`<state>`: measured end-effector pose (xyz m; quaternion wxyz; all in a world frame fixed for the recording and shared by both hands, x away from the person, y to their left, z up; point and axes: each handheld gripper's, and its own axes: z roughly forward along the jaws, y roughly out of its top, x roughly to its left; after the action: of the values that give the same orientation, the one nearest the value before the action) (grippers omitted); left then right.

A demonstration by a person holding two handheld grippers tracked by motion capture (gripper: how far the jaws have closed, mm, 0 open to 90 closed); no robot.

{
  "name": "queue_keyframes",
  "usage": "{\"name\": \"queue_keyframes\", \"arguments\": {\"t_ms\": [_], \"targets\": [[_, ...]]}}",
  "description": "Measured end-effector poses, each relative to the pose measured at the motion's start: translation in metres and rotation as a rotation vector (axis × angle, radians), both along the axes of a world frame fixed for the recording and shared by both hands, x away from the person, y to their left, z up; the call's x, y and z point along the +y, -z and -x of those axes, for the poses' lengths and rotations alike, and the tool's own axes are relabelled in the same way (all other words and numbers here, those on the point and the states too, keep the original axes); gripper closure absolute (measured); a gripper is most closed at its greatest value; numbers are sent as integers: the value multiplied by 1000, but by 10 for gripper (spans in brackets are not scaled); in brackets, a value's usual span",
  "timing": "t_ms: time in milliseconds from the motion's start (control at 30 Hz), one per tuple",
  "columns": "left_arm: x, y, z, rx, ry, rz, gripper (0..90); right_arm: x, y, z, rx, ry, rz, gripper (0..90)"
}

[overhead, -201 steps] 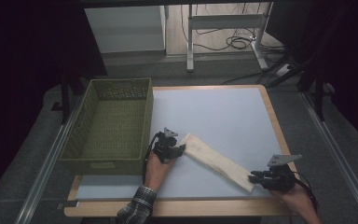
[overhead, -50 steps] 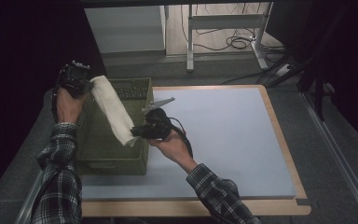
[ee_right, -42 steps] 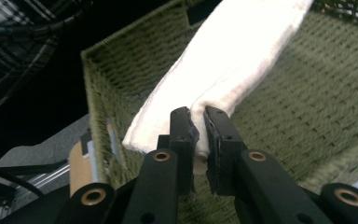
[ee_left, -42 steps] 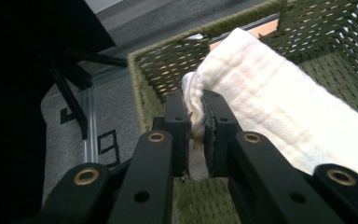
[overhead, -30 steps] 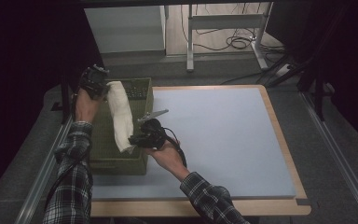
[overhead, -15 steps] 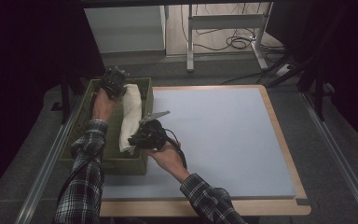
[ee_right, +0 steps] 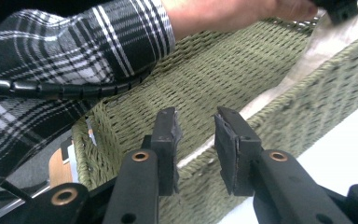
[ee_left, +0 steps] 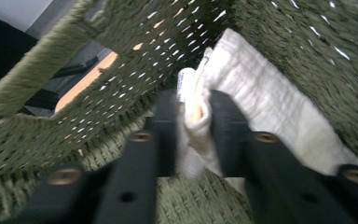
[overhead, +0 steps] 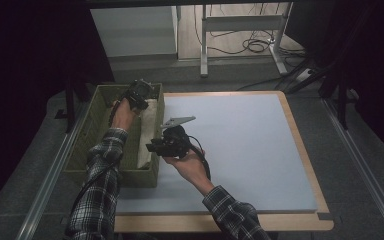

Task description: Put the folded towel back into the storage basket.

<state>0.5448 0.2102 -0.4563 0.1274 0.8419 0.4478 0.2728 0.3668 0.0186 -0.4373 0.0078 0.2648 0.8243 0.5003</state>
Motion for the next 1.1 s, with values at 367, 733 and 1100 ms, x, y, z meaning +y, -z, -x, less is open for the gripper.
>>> {"name": "queue_keyframes", "arguments": {"t_ms": [367, 733, 1100], "targets": [[16, -11, 7, -53, -67, 140, 410, -18, 3, -3, -21, 17, 19, 623], [30, -18, 20, -60, -69, 303, 273, -38, 7, -3, -56, 38, 49, 532], [34, -31, 38, -85, -37, 412, 193, -62, 12, 0, -87, 62, 70, 369]]}}
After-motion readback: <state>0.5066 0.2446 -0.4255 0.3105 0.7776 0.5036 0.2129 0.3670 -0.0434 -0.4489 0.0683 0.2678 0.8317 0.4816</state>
